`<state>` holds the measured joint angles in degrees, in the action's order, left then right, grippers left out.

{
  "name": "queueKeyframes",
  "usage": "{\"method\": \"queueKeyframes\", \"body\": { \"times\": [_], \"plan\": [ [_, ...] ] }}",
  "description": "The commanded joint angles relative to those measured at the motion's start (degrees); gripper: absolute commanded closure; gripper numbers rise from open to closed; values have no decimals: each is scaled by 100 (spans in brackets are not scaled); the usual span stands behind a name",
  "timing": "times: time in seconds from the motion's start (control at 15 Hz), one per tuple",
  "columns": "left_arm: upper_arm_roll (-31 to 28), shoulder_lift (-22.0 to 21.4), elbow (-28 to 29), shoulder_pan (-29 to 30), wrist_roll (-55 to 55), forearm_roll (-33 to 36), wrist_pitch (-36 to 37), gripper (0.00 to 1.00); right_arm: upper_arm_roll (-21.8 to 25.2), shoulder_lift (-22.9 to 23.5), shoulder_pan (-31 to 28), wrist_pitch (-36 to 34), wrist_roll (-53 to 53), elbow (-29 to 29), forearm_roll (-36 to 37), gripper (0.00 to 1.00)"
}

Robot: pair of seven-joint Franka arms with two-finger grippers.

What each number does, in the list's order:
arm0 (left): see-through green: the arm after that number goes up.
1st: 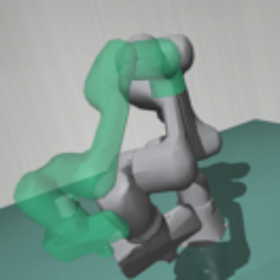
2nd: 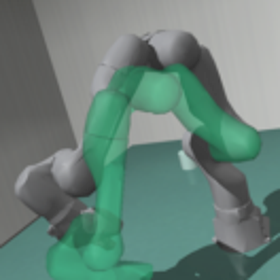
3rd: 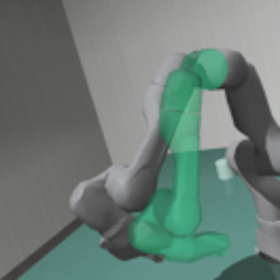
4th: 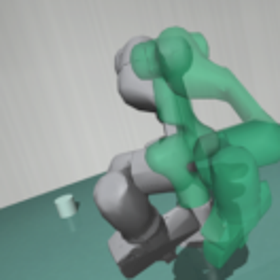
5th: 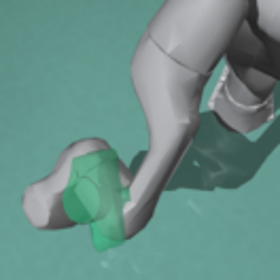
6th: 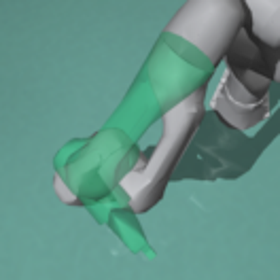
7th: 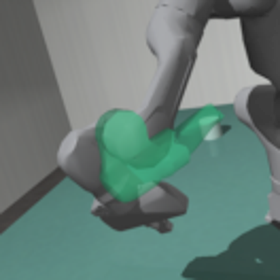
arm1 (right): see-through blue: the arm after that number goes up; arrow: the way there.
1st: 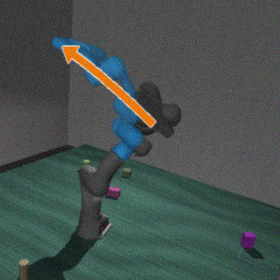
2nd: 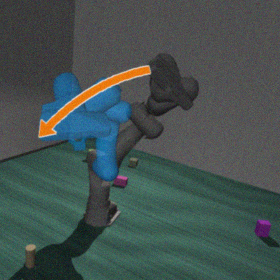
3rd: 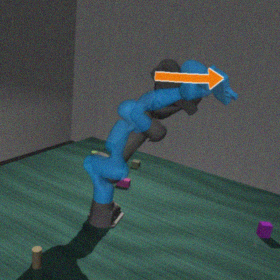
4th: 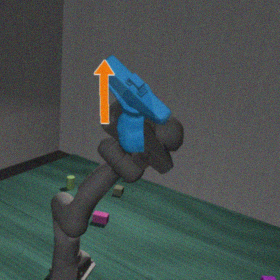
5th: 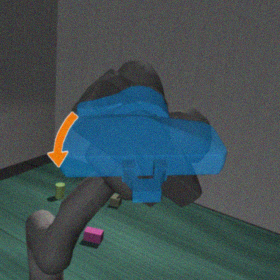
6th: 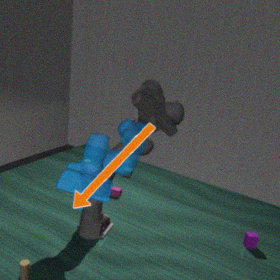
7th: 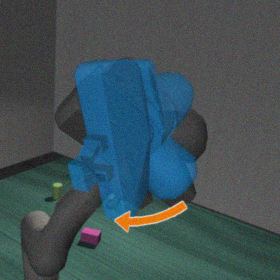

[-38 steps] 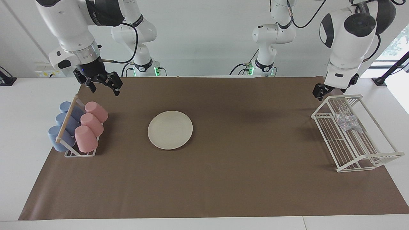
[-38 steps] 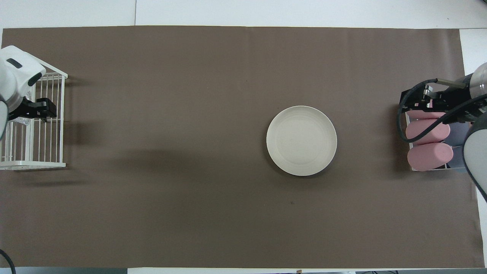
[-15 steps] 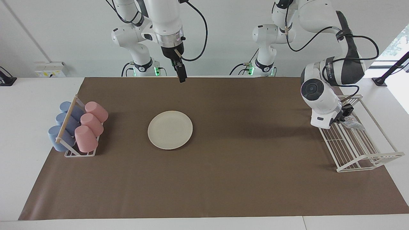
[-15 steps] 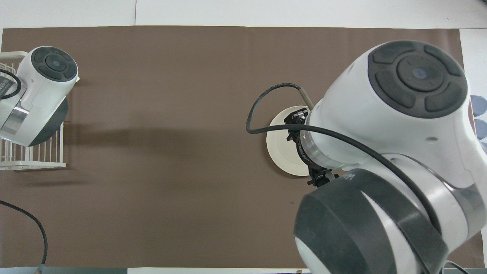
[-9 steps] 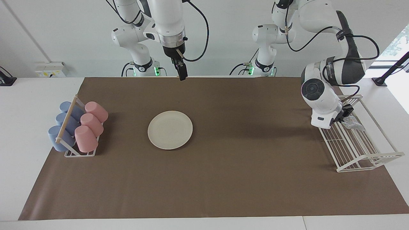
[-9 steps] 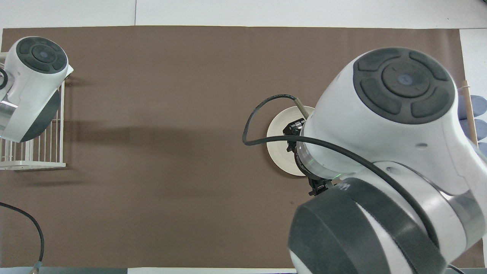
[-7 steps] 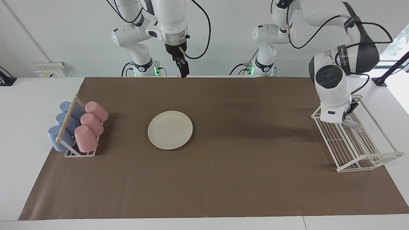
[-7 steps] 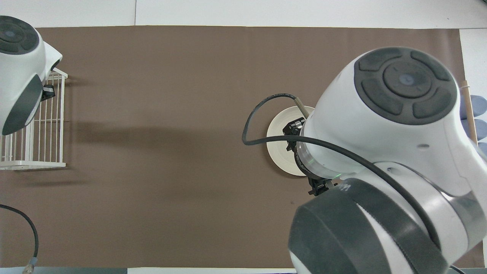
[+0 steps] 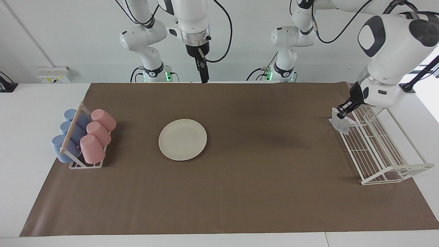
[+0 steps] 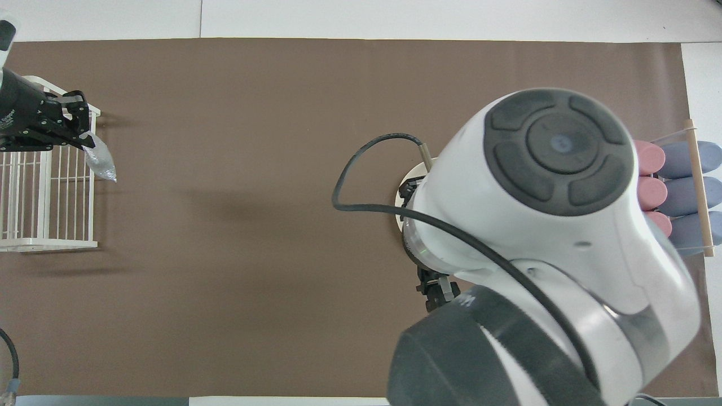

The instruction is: Wipe plate with sponge

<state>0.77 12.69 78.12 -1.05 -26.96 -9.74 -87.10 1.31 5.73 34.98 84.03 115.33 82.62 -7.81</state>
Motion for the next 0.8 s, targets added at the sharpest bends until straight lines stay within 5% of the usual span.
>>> {"method": "queueKeyframes", "body": {
  "times": [0.0, 0.27, 0.53, 0.74],
  "plan": [
    [2, -125, -34, 569, 24, -1691, 53, 100, 18, 1242, 394, -393, 1023, -1664, -62, 1],
    [20, -687, 1106, 773, 522, -3391, -140, 100, -7, 1484, 852, -361, 1422, -1995, 175, 0],
    [28, -1584, 3188, 686, 1989, -5044, -676, 100, -25, 1431, 861, -142, 1518, -1899, -105, 0],
    [72, -1603, 3736, 571, 2746, -5642, -519, 100, -34, 1308, 870, -35, 1554, -1661, -159, 0]
  ]
}}
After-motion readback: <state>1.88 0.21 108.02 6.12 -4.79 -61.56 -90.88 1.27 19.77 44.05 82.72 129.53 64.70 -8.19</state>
